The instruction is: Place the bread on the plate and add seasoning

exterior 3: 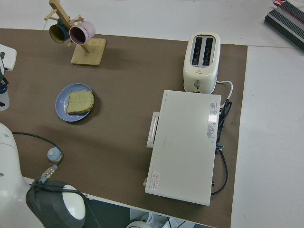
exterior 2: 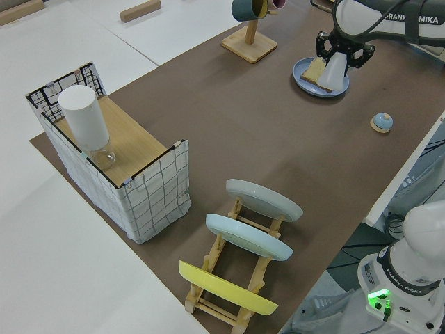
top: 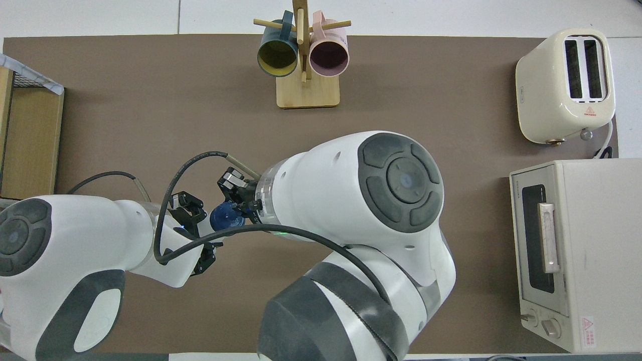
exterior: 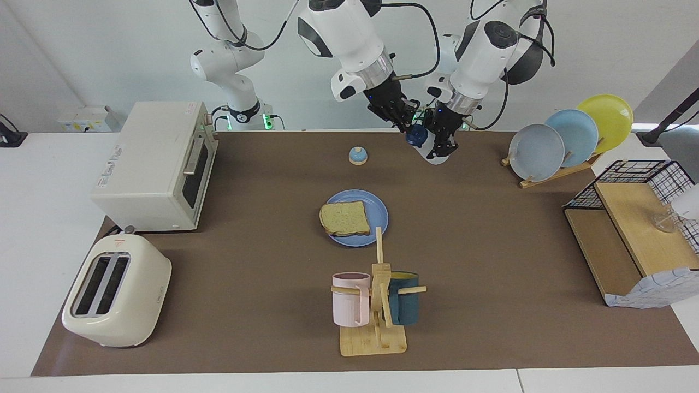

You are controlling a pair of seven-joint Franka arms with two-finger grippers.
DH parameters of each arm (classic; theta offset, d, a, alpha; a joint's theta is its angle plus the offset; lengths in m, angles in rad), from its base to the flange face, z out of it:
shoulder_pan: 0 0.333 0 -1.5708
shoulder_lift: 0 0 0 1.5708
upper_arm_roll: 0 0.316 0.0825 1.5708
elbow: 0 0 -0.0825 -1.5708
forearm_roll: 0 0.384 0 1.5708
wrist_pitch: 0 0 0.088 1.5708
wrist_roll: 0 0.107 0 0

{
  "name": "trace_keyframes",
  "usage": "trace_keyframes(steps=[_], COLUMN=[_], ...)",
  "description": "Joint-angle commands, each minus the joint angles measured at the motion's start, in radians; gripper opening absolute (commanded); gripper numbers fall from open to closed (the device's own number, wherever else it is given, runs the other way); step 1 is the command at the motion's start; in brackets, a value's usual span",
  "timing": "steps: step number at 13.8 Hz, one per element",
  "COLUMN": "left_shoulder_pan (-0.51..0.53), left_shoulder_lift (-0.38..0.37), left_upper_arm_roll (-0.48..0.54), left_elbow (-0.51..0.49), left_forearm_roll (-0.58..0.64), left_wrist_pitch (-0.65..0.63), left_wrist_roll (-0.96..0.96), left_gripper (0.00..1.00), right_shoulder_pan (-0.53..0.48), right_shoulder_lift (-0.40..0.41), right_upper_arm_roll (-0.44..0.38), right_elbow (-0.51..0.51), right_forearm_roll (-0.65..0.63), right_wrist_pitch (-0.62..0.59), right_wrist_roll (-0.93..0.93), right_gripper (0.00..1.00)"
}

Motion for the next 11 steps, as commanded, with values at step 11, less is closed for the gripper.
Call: trace_keyframes(steps=[11], left_shoulder_pan=[-0.009], left_shoulder_lift=[-0.028], left_upper_arm_roll=[0.004], left_elbow=[-0.017], left_forearm_roll=[-0.014], left_wrist_pitch=[-0.016], left_wrist_roll=[0.011], left_gripper=[0.00], right_shoulder_pan=[-0.128], right_shoulder_lift=[-0.003], right_upper_arm_roll=[-0.006], right_elbow=[0.019], right_forearm_roll=[0.183], right_wrist_pitch=[-0.013], right_wrist_roll=[0.056], right_gripper=[0.00])
